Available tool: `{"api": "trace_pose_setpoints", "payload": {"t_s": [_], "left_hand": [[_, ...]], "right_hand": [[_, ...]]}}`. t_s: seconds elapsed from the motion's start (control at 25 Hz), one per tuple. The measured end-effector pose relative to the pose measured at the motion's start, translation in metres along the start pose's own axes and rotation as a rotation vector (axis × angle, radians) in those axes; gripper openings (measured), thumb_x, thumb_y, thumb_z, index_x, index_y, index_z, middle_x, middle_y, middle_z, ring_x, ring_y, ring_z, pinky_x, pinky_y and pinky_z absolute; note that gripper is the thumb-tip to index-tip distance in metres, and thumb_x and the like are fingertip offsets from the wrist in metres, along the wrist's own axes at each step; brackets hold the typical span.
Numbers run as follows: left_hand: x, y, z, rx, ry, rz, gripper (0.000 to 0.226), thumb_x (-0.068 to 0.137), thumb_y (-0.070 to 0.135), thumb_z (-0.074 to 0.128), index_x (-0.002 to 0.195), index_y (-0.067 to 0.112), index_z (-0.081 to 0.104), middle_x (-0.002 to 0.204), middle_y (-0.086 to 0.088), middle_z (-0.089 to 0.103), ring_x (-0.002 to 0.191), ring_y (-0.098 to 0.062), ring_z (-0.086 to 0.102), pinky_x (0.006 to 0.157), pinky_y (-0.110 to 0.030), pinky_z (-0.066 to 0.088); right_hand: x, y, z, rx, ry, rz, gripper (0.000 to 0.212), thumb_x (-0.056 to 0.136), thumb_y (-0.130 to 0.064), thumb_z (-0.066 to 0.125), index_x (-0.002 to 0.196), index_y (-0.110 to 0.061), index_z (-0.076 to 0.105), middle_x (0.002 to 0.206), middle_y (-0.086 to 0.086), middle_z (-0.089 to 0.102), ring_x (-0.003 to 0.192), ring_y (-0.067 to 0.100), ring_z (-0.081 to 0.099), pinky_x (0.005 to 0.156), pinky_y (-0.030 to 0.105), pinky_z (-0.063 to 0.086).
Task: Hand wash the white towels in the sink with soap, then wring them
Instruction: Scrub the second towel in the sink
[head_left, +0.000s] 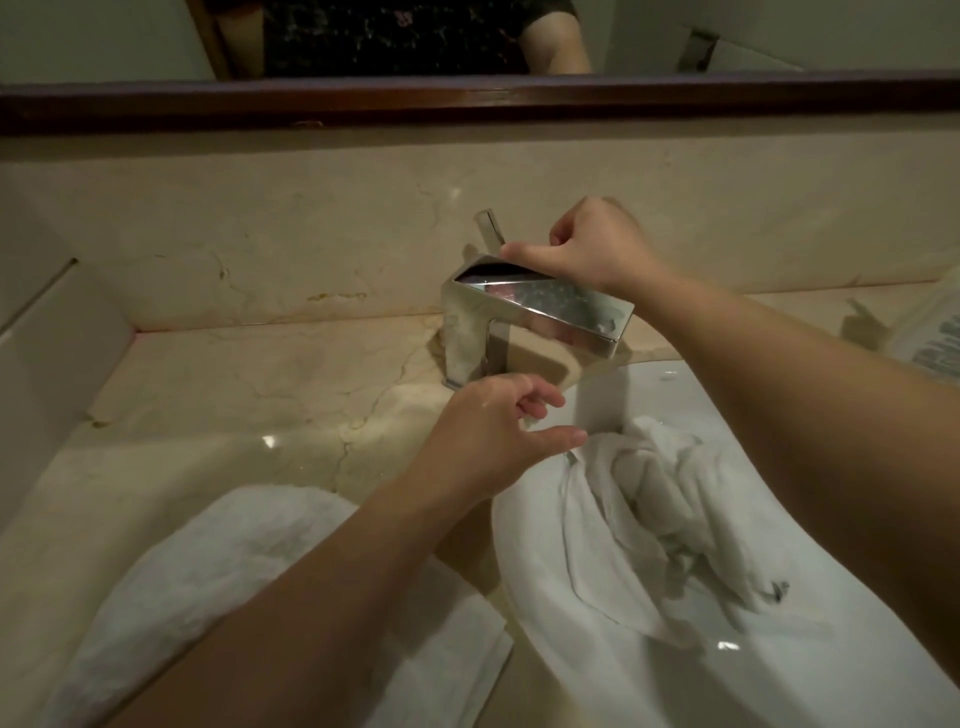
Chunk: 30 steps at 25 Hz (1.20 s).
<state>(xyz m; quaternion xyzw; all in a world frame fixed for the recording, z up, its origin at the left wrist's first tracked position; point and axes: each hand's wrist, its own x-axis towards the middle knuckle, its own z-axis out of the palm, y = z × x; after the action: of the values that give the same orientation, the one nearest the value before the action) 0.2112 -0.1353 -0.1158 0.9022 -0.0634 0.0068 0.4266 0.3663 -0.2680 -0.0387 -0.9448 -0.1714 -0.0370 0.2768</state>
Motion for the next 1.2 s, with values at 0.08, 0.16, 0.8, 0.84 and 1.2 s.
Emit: {"api": "trace_pose_setpoints", "payload": {"t_s": [0.08, 0.16, 0.8, 0.84, 1.2], "left_hand": [[0.0, -0.001, 0.001, 0.016, -0.007, 0.008, 0.042, 0.08, 0.049, 0.081, 0.115, 0.03, 0.07, 0.103, 0.014, 0.067, 0.096, 0.003, 0.06, 0.083, -0.014, 0.048], [0.0, -0.001, 0.002, 0.018, -0.008, 0.002, 0.043, 0.079, 0.049, 0.082, 0.116, 0.03, 0.07, 0.105, 0.013, 0.067, 0.098, 0.001, 0.06, 0.086, -0.018, 0.05], [-0.012, 0.022, 0.012, 0.138, -0.074, 0.022, 0.039, 0.079, 0.044, 0.084, 0.113, 0.03, 0.072, 0.101, 0.014, 0.067, 0.095, 0.0, 0.059, 0.075, -0.019, 0.042], [-0.015, 0.027, 0.016, 0.178, -0.097, 0.045, 0.038, 0.079, 0.044, 0.083, 0.113, 0.03, 0.072, 0.102, 0.013, 0.067, 0.097, -0.003, 0.06, 0.077, -0.021, 0.042], [0.017, 0.057, 0.076, 0.401, -0.324, 0.223, 0.04, 0.088, 0.042, 0.077, 0.122, 0.023, 0.068, 0.116, 0.007, 0.063, 0.107, -0.015, 0.061, 0.086, -0.029, 0.046]], "right_hand": [[0.001, 0.0, -0.001, -0.049, 0.002, 0.013, 0.063, 0.078, -0.071, 0.067, 0.053, -0.016, 0.049, 0.049, -0.003, 0.04, 0.049, 0.016, 0.041, 0.051, 0.031, 0.033], [0.003, 0.001, 0.0, -0.082, -0.013, 0.042, 0.064, 0.079, -0.071, 0.065, 0.053, -0.015, 0.049, 0.05, -0.001, 0.042, 0.05, 0.019, 0.042, 0.051, 0.031, 0.032], [-0.155, 0.109, -0.006, -0.277, -0.111, 0.254, 0.052, 0.079, -0.071, 0.065, 0.096, -0.023, 0.062, 0.097, -0.002, 0.064, 0.088, 0.019, 0.057, 0.071, 0.034, 0.045], [-0.169, 0.116, -0.006, -0.287, -0.125, 0.269, 0.052, 0.08, -0.071, 0.064, 0.099, -0.023, 0.062, 0.1, -0.002, 0.063, 0.089, 0.019, 0.056, 0.072, 0.034, 0.046], [-0.214, 0.129, 0.004, 0.034, 0.005, 0.328, 0.026, 0.087, -0.044, 0.073, 0.095, -0.02, 0.067, 0.092, -0.004, 0.066, 0.086, 0.017, 0.061, 0.074, 0.031, 0.048]]}}
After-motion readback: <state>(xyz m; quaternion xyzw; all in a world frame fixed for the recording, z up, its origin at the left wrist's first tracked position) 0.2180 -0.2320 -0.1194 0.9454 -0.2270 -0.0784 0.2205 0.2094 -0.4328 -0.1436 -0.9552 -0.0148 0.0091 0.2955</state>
